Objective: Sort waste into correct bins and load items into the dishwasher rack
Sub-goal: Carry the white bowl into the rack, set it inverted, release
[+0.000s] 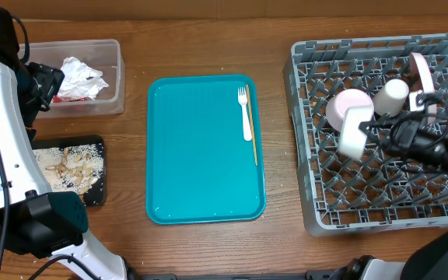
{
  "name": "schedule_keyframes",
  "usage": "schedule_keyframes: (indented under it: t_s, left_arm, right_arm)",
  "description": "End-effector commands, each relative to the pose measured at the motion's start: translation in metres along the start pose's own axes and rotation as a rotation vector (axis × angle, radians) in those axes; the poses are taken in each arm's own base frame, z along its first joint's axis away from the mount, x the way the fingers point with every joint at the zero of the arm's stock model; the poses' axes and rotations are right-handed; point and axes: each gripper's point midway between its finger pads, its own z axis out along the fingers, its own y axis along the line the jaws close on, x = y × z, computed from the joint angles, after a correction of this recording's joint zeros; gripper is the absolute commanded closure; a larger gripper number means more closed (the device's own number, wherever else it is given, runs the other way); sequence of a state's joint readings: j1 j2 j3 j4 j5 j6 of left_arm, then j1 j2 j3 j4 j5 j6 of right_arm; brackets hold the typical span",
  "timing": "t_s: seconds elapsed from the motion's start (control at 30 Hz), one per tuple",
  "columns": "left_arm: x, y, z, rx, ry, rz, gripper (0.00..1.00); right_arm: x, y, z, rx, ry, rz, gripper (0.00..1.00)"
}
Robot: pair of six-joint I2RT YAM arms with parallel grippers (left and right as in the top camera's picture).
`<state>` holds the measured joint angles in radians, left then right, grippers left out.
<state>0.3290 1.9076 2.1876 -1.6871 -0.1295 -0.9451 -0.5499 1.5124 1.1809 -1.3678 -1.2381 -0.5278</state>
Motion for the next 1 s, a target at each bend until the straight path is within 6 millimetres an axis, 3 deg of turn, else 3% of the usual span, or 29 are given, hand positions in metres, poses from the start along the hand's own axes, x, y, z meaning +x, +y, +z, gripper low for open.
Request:
schedule_keyframes:
  t_s: [0.0,0.37,0.57,0.83,0.97]
  left_arm:
    - [-0.001,0.002,-0.002,-0.005,-0.014,-0.019,0.00]
    - [-0.001,0.002,-0.002,-0.006,-0.014,-0.018,0.00]
    - [-0.001,0.002,-0.002,-0.006,-0.014,-0.019,0.00]
    - [-0.001,0.002,-0.002,-0.006,-0.014,-0.019,0.00]
    - [-0.001,0.002,-0.002,-0.006,-0.014,-0.018,0.00]
  right_arm:
    - [0.002,0.007,0.004,-0.154,-0.078,-0.018,0.96]
    - [0.012,-0.020,0.006,-0.126,-0.095,-0.018,0.96]
    - [0.012,-0.051,-0.008,0.019,-0.102,0.125,0.96]
    - [0.016,-0.068,-0.016,0.107,-0.098,0.194,0.96]
    - [0.014,-0.082,-0.019,0.187,-0.095,0.274,0.89]
